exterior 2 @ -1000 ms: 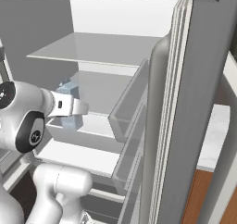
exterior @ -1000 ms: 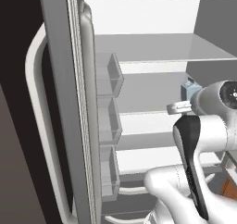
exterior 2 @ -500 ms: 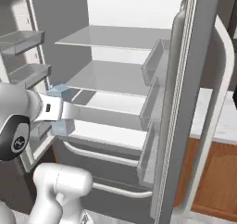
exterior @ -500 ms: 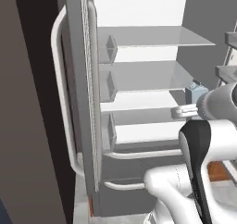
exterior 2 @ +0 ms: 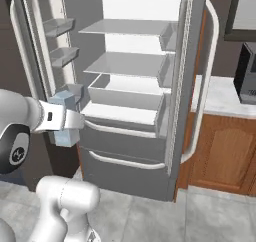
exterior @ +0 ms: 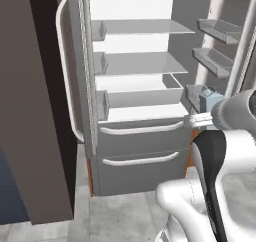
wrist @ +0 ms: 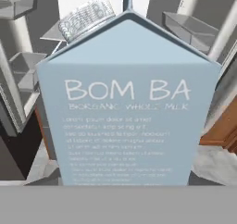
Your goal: Take a sugar cube from the saucer and place it inside the coffee. Then, grab milk from the fridge and place it next to the coffee on the counter to sweeten the coffee.
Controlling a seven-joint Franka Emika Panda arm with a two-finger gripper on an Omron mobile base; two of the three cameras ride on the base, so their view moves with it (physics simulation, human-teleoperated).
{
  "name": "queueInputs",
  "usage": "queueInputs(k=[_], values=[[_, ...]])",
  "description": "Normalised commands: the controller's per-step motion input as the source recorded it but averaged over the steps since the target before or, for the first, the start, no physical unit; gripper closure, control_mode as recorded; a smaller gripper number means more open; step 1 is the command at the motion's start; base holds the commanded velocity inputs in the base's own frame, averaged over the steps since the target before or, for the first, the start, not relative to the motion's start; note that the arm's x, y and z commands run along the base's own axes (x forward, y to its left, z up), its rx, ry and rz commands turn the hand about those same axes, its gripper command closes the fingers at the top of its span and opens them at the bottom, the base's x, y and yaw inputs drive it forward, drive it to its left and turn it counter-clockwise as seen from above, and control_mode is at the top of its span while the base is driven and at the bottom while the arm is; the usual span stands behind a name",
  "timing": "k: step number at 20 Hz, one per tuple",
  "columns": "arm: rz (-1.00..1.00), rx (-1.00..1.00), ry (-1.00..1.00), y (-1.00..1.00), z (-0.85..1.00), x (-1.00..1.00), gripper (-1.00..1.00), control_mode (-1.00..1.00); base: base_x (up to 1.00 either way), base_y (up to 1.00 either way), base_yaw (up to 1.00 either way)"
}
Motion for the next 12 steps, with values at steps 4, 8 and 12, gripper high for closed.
queueInputs(k=[4,8,12], values=[[0.00,0.00,0.00,0.00,0.00,0.00,1.00,1.00,-1.00,-0.92,-0.04],[0.00,0.00,0.00,0.00,0.00,0.00,1.00,1.00,-0.88,-1.00,0.00],[0.00,0.00,0.00,0.00,0.00,0.00,1.00,1.00,-0.18,-1.00,0.00]])
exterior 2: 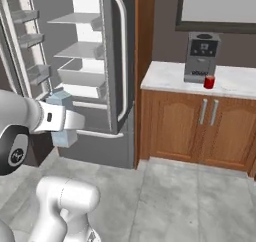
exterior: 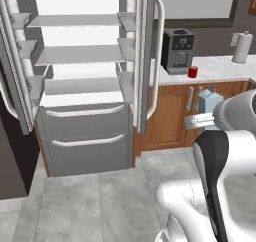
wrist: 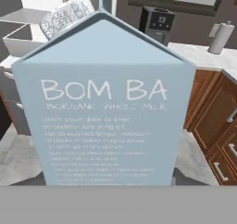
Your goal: Take a sugar cube from the saucer and place it inside the coffee. Then, grab milk from the fridge and place it next to the coffee on the counter to sweeten the coffee.
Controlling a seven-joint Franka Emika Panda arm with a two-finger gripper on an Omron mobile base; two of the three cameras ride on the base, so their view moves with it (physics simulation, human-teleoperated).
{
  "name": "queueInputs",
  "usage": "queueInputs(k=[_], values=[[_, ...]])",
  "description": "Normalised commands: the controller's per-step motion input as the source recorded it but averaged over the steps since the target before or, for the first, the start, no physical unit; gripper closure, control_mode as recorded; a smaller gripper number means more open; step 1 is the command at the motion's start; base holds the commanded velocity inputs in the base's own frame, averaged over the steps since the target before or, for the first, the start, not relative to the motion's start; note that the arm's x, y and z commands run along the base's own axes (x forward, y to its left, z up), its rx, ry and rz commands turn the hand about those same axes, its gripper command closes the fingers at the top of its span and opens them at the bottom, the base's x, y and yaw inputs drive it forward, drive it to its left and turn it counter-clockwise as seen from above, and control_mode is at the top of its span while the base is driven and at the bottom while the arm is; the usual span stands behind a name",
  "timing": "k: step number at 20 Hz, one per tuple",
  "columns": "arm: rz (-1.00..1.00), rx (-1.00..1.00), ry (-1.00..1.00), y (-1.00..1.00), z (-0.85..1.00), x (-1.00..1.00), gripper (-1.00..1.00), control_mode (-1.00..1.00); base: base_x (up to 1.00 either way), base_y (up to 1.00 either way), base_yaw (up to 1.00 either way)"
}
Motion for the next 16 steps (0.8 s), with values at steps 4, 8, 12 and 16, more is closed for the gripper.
queueInputs(k=[4,8,12,16], values=[[0.00,0.00,0.00,0.00,0.00,0.00,1.00,1.00,0.39,-1.00,0.00],[0.00,0.00,0.00,0.00,0.00,0.00,1.00,1.00,0.87,-1.00,0.00],[0.00,0.00,0.00,0.00,0.00,0.00,1.00,1.00,0.99,-0.98,0.00],[0.00,0.00,0.00,0.00,0.00,0.00,1.00,1.00,1.00,-0.92,0.00]])
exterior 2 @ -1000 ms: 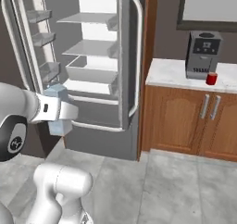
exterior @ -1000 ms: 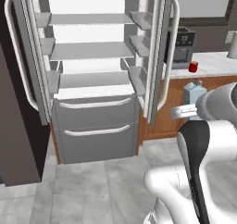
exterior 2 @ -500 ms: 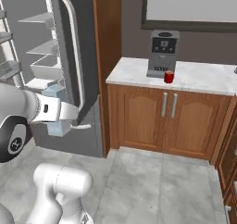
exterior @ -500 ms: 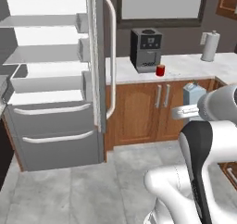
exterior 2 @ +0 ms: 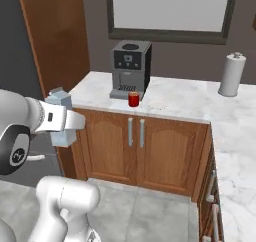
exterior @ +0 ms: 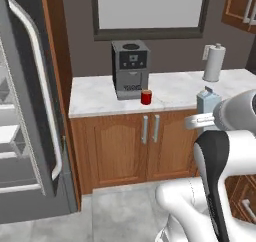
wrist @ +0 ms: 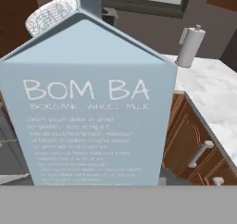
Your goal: Take a sugar cube from the saucer and place it inside the coffee. Then, grab milk from the fridge and place it next to the coffee on the counter to sweeten the coffee.
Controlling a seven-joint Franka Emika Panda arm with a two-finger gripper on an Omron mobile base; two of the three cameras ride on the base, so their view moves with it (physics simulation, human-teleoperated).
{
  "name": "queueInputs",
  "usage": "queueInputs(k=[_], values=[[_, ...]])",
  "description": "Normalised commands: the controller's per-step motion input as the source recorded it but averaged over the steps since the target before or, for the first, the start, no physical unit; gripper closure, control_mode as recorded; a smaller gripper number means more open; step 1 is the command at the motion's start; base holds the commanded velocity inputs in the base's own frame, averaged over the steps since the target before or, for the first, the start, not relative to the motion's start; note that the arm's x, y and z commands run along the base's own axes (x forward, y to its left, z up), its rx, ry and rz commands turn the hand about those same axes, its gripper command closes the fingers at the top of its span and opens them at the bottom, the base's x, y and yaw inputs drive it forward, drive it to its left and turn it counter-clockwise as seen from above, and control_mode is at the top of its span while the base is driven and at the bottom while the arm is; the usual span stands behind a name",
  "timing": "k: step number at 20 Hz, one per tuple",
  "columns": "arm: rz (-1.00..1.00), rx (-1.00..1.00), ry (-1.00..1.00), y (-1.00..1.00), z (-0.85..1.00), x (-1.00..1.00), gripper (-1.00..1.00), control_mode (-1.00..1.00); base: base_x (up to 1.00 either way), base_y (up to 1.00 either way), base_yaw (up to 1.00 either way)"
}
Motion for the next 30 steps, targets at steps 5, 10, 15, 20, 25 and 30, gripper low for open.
queueInputs(k=[5,10,15,20,25,30], values=[[0.00,0.00,0.00,0.00,0.00,0.00,1.00,1.00,1.00,-0.75,0.00],[0.00,0.00,0.00,0.00,0.00,0.00,1.00,1.00,0.88,-0.22,0.00],[0.00,0.00,0.00,0.00,0.00,0.00,1.00,1.00,0.37,0.24,-0.05],[-0.20,-0.01,0.00,0.77,-0.25,0.08,1.00,-1.00,0.00,0.00,0.00],[-0.42,0.00,0.00,1.00,-0.37,0.32,1.00,-1.00,0.00,0.00,0.00],[-0.39,0.00,0.00,0.84,-0.35,0.70,1.00,-1.00,0.00,0.00,0.00]])
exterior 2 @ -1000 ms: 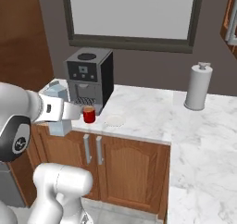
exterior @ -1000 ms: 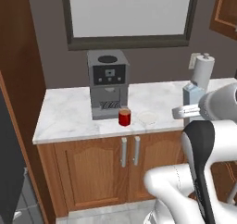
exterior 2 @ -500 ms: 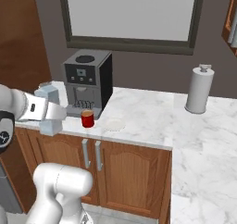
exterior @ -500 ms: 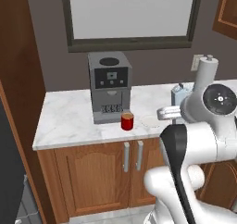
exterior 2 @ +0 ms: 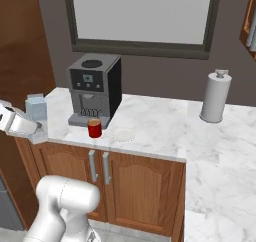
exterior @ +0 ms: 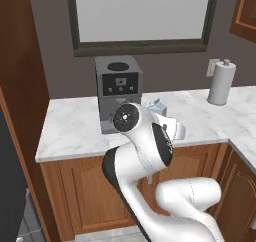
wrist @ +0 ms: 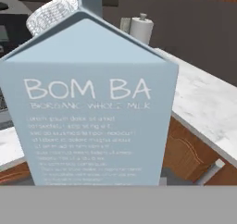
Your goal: Take a sugar cube from the saucer and place it inside the coffee. Then, grab milk from the fridge and place it next to the coffee on the counter to sweeten the coffee.
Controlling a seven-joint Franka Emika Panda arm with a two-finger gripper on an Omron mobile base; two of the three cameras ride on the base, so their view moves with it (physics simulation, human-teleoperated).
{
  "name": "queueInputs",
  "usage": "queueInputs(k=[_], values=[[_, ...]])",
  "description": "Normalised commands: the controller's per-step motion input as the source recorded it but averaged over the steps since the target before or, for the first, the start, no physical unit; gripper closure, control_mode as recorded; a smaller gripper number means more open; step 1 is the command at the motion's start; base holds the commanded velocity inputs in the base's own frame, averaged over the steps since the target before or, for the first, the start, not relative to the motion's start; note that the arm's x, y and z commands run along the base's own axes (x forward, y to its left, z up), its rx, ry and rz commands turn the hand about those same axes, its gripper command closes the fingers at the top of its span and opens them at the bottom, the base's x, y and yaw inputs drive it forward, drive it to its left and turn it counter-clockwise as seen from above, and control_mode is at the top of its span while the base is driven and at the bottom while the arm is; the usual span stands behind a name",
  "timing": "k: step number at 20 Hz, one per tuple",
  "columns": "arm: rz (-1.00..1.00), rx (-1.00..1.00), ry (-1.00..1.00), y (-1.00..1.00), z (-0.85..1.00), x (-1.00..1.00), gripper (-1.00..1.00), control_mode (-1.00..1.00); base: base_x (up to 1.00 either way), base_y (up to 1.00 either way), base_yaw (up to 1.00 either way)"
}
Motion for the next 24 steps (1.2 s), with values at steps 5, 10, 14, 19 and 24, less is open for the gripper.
queueInputs(k=[5,10,14,19,24], values=[[-0.28,0.00,-0.02,0.49,-0.38,0.75,1.00,-1.00,0.00,0.00,0.00],[-0.11,0.00,-0.01,0.03,-0.26,0.41,1.00,-1.00,0.00,0.00,0.00],[0.00,-0.02,0.00,-0.20,-0.24,0.09,1.00,-1.00,0.00,0.00,0.00],[-0.03,-0.05,-0.01,-0.03,-0.50,0.49,1.00,-1.00,0.00,0.00,0.00],[-0.10,-0.06,-0.12,0.00,-0.67,0.52,1.00,-1.00,0.00,0.00,0.00]])
